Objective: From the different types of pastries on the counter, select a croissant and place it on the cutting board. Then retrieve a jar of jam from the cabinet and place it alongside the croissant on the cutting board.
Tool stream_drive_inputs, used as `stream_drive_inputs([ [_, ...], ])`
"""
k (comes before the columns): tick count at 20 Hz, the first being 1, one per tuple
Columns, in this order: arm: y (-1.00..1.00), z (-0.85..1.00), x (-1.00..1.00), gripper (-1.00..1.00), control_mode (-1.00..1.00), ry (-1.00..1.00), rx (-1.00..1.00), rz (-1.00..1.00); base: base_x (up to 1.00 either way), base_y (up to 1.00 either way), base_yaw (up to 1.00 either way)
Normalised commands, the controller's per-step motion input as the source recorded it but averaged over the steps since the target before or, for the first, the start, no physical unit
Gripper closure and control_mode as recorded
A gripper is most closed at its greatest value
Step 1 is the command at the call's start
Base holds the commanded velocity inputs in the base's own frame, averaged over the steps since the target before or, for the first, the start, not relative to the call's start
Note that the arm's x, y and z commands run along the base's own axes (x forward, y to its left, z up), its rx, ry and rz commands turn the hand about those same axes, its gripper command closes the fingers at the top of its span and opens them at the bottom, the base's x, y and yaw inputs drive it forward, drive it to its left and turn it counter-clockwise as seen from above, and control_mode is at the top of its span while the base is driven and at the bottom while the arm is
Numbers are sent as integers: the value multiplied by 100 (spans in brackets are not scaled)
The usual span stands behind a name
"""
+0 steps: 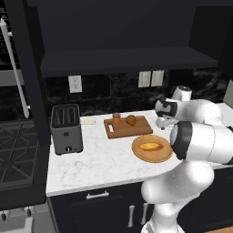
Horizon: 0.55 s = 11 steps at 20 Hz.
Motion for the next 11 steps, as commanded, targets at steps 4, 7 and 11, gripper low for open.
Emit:
stream_drive_inputs([
  [4,-27,60,-76,-100,-100,16,0,-9,0,0,0],
  [7,-30,47,-85,-100,-100,15,0,-8,0,0,0],
  [11,-37,38,-96,-100,-100,15,1,-5,0,0,0],
])
